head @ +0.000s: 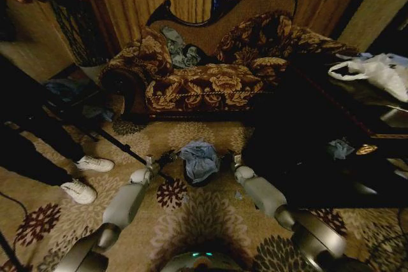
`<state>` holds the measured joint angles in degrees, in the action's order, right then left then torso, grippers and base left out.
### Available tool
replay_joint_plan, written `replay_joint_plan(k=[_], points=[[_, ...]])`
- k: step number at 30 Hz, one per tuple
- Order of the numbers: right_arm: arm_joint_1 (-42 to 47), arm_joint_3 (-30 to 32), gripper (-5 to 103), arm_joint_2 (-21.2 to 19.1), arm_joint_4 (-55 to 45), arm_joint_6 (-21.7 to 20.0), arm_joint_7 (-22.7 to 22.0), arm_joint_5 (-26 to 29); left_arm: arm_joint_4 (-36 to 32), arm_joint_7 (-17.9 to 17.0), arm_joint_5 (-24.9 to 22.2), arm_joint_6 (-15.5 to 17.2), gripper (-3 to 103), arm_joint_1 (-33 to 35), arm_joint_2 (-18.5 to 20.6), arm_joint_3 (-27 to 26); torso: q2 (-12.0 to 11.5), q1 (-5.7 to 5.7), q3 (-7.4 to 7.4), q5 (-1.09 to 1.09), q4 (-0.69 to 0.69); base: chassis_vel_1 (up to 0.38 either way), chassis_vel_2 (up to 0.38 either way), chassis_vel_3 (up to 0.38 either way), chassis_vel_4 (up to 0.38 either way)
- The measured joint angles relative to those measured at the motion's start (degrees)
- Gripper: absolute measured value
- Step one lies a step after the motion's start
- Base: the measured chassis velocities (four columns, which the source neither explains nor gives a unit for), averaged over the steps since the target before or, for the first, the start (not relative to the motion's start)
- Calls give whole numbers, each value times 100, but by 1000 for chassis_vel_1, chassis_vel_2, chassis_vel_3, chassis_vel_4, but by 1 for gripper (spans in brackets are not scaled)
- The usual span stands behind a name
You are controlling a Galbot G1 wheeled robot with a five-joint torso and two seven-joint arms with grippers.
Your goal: Place a garbage bag over the trash bin.
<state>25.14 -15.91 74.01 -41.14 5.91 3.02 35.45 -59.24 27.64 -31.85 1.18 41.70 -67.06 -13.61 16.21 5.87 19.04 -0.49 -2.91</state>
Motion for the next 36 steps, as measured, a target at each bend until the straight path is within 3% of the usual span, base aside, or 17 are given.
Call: replay_joint_plan(k=[3, 6, 8, 11, 22, 29, 32, 36], points=[[-3, 9, 100, -46, -26, 0, 12, 25, -231, 38, -44, 15, 76, 143, 83, -37, 0, 0, 0, 0, 0, 0, 0, 0, 0], [33, 23, 100, -108, -136, 9, 15, 88, -645, 47, -138, 68, 92, 407, 216, -74, 0, 0, 0, 0, 1, 0, 0, 0, 0], [50, 30, 100, -119, -175, 15, 11, 125, -767, 46, -165, 83, 97, 477, 252, -86, 0, 0, 0, 0, 1, 0, 0, 0, 0], [80, 70, 100, -119, -255, 46, 1, 214, -1051, 42, -197, 116, 100, 599, 314, -128, 0, 0, 0, 0, 1, 0, 0, 0, 0], [-10, -11, 100, -421, -547, -76, 52, 579, -1080, -5, -222, 125, 100, 619, 322, -160, 0, 0, 0, 0, -1, 0, 0, 0, 0], [-86, -292, 100, -772, -975, -852, 418, 1511, -954, -44, -261, 82, 100, 583, 356, -160, 0, 0, 0, 1, 0, 0, 0, 0, 0], [-70, -373, 100, -1000, -1279, -1480, 662, 1906, -876, -48, -303, 52, 100, 542, 369, -154, 0, 0, 0, 0, 0, 0, 0, 0, 0], [-69, -323, 100, -1026, -1317, -1645, 592, 2128, -815, -54, -333, 23, 100, 537, 371, -150, 0, 0, 0, 2, -1, 0, 0, 0, 0]])
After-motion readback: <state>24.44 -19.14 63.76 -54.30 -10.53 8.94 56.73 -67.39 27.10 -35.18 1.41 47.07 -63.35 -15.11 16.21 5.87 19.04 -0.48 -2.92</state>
